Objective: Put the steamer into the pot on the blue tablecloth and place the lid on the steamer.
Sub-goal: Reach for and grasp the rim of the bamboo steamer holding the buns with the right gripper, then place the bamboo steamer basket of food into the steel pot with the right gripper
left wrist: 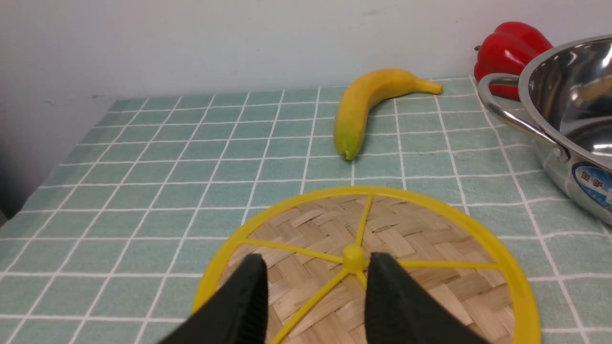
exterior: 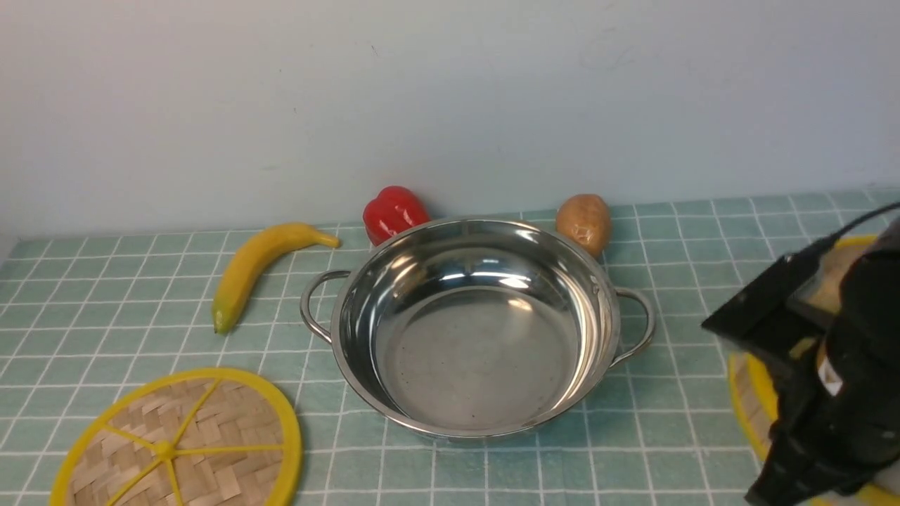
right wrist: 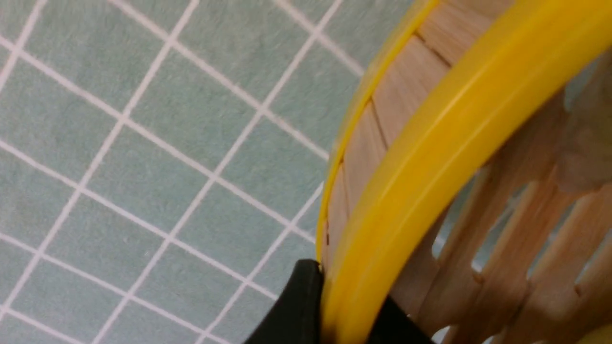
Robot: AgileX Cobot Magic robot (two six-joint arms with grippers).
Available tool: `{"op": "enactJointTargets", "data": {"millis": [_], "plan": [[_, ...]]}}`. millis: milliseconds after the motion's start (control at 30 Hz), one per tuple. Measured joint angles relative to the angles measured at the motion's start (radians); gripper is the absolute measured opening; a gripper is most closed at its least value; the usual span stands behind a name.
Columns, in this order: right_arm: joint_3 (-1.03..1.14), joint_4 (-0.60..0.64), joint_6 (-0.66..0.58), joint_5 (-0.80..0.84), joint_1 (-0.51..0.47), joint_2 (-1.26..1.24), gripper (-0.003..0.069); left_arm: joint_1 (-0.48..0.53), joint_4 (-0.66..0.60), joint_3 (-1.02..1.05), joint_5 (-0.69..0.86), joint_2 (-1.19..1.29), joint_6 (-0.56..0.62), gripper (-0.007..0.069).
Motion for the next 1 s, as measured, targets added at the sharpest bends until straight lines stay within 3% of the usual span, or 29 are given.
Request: {"op": "enactJointTargets", "data": {"millis": [333,600,800,1000], "plan": [[-0.390,0.110,-0.249,0.011,0.000,0.112,0.0058,0.000,0.000,0.000,-0.001,0.000,0.000,0.0274],[-0.565,0.161,-0.395,0.022,0.020,0.255,0.0058,0.000,0.000,0.000,-0.001,0.000,0.000,0.0274],[-0.688,0.118,-0.474,0.023,0.169,0.404,0.0058,0.000,0.000,0.000,-0.001,0.000,0.000,0.0274],[-0.730,0.044,-0.495,0.023,0.257,0.521,0.0058,0.000,0.000,0.000,-0.001,0.000,0.000,0.0274]]}}
